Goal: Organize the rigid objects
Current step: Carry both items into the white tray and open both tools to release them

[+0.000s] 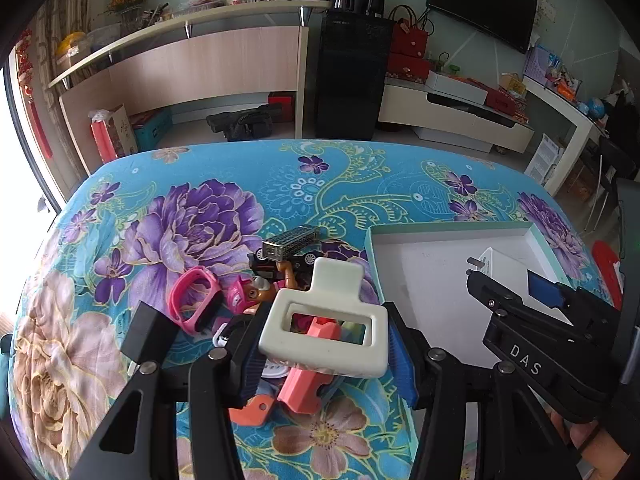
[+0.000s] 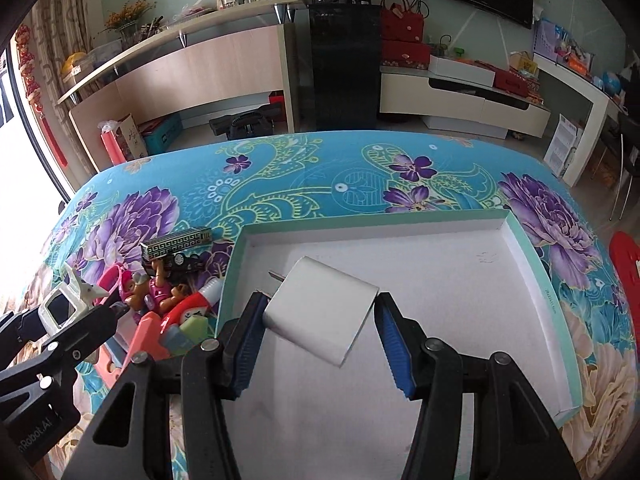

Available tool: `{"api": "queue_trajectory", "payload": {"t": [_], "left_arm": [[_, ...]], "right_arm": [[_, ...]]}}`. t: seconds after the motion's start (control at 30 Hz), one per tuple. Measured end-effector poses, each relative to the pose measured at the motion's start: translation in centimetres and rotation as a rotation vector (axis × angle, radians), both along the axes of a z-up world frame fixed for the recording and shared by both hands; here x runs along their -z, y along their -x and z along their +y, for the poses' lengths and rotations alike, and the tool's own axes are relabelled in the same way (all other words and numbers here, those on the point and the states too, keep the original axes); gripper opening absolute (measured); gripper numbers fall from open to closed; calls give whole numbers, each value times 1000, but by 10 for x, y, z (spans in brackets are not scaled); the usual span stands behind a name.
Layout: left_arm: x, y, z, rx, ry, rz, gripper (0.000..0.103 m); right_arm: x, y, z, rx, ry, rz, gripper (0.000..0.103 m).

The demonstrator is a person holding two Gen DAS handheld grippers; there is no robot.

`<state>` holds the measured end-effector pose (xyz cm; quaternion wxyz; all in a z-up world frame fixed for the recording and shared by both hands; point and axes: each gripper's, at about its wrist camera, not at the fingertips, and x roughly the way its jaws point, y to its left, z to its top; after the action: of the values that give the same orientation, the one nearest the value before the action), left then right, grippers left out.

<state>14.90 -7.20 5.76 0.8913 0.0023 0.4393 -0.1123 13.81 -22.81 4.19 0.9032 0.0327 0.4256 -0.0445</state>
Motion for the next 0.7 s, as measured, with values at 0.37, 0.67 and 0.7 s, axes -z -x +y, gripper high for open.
{"api": "queue_trajectory", "payload": {"t": [0.37, 0.67, 0.7], "left_arm": [[13, -29, -75, 62, -17, 54, 56], [36, -48, -108, 44, -37, 115, 56], [38, -50, -109, 39, -39, 119, 56]], "right_arm": [[16, -14, -71, 84, 1, 35, 57], [30, -14, -87, 96, 15, 72, 57], [31, -14, -88, 96, 13, 73, 57]]}}
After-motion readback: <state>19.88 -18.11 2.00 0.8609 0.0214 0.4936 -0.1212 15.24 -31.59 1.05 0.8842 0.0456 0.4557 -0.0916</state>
